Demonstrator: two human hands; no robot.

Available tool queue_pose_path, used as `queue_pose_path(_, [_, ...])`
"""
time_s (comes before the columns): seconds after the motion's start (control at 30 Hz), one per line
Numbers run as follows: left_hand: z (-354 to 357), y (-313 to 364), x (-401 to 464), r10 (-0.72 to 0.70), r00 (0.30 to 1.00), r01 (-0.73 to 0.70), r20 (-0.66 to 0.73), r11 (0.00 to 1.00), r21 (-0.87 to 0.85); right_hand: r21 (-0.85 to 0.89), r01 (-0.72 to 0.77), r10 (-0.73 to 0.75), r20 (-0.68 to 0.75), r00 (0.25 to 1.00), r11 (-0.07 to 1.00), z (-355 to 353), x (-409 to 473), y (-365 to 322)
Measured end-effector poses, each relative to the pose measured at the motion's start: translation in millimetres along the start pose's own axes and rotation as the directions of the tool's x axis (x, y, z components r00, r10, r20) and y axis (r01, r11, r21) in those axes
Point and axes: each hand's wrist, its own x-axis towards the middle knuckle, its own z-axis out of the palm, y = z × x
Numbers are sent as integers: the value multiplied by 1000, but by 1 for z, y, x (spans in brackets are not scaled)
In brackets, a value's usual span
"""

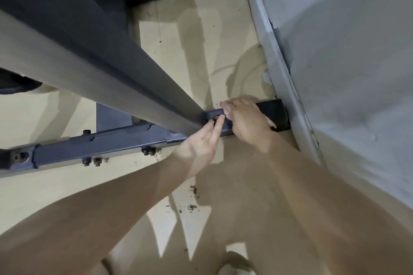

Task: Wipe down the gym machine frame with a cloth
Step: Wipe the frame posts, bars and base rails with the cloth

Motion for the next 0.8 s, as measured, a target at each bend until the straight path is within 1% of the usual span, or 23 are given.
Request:
queue_pose_path(0.03, [2,-2,-2,-17,999,17,-32,1000,-3,-58,-9,10,14,1000,998,-4,1,10])
queue_pose_path(0.07, [-2,-4,-1,-4,999,5,-47,1000,21,-131,-45,45,-3,999,990,-6,3,22])
queue_pose_path(0.1, [-6,-3,1,29,998,-24,-63,997,80,-184,-107,91,-92,992,977,-7,3,32])
queue_pose_path(0.13, [-11,-4,5,56,995,-45,-77,990,137,-181,-176,142,-185,972,968,-3,2,36])
queue_pose_path(0.17, [-14,-3,7,71,997,-67,-24,989,135,-140,-215,183,-212,960,967,-2,1,32])
queue_pose_path(0.2, [-17,-2,6,71,994,-78,81,992,94,-77,-207,192,-166,967,975,1,0,21])
queue_pose_path(0.23, [-20,-3,5,51,991,-59,126,996,61,-23,-167,162,-131,978,986,5,-2,9])
queue_pose_path(0.27, [-19,-4,5,29,994,-35,108,998,54,18,-123,124,-110,986,992,9,-3,2])
queue_pose_path(0.33, [-14,-5,4,23,998,-28,58,996,81,46,-61,66,-133,989,997,7,-2,2])
queue_pose_path(0.37, [-12,-5,4,13,999,-15,38,997,74,-1,-59,59,-98,993,998,3,-4,11])
queue_pose_path(0.4, [-11,-5,4,-17,1000,17,7,998,55,-60,-84,78,-86,993,995,-2,-7,23])
queue_pose_path(0.43, [-13,-5,4,-52,998,53,-23,997,53,-108,-126,113,-122,986,986,-4,-11,34])
queue_pose_path(0.47, [-13,-3,4,-66,997,68,-39,995,66,-103,-204,179,-209,961,974,-5,-16,42])
queue_pose_path(0.5, [-14,-1,5,-76,996,79,-35,993,85,-32,-275,257,-262,930,961,-5,-23,45])
queue_pose_path(0.53, [-15,1,6,-85,996,88,-35,991,96,19,-280,273,-290,917,960,-3,-25,42])
queue_pose_path(0.57, [-15,4,7,-99,994,102,-35,990,93,40,-285,285,-264,921,958,1,-25,35])
queue_pose_path(0.6, [-14,5,8,-113,993,115,-27,990,86,46,-259,262,-252,932,965,9,-21,29])
queue_pose_path(0.63, [-15,6,8,-126,992,127,-19,989,79,78,-194,207,-212,955,978,11,-19,21])
queue_pose_path(0.7, [-16,9,8,-157,988,157,0,985,78,119,-71,96,-225,970,990,10,-18,17])
queue_pose_path(0.77, [-19,12,7,-146,989,143,17,983,111,94,-65,79,-162,984,993,10,-27,26])
queue_pose_path(0.8, [-19,13,8,-121,992,115,37,985,132,125,-100,123,-194,973,987,13,-32,32])
